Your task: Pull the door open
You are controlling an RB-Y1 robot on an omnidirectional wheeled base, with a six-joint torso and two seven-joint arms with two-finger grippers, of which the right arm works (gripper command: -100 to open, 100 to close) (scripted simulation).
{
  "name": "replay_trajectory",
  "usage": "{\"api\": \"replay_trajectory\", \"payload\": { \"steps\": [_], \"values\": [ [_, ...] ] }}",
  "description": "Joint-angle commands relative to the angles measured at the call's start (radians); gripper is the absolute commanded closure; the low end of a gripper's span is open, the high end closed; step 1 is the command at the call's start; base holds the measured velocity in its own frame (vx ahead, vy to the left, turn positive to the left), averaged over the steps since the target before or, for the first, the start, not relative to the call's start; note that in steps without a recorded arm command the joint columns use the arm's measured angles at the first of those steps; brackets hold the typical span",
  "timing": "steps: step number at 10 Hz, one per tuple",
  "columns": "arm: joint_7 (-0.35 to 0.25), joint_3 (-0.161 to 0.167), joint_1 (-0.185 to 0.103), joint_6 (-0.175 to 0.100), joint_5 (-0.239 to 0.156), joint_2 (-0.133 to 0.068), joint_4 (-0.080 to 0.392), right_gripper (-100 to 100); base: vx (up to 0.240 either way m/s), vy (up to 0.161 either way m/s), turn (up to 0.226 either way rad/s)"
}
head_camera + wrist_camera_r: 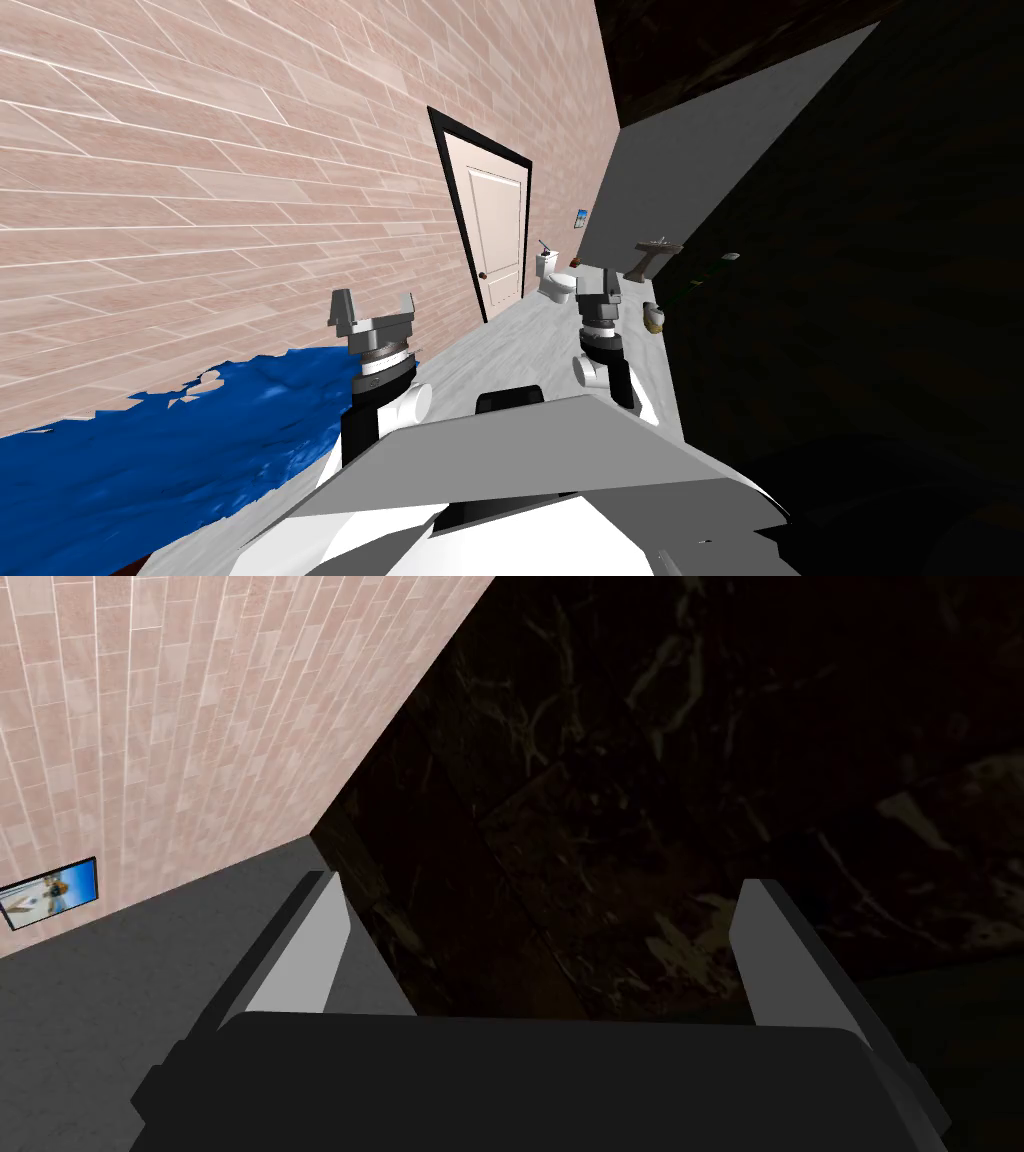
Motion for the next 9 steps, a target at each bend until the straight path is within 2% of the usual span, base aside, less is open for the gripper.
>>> {"api": "replay_trajectory", "payload": {
  "steps": [1,9],
  "values": [
    [-0.027,0.019,-0.012,-0.008,-0.018,-0.011,0.031,-100,0.04,0.02,0.056],
    [-0.162,0.111,-0.073,-0.05,-0.108,-0.061,0.181,-100,0.084,0.019,0.05]
  ]
}}
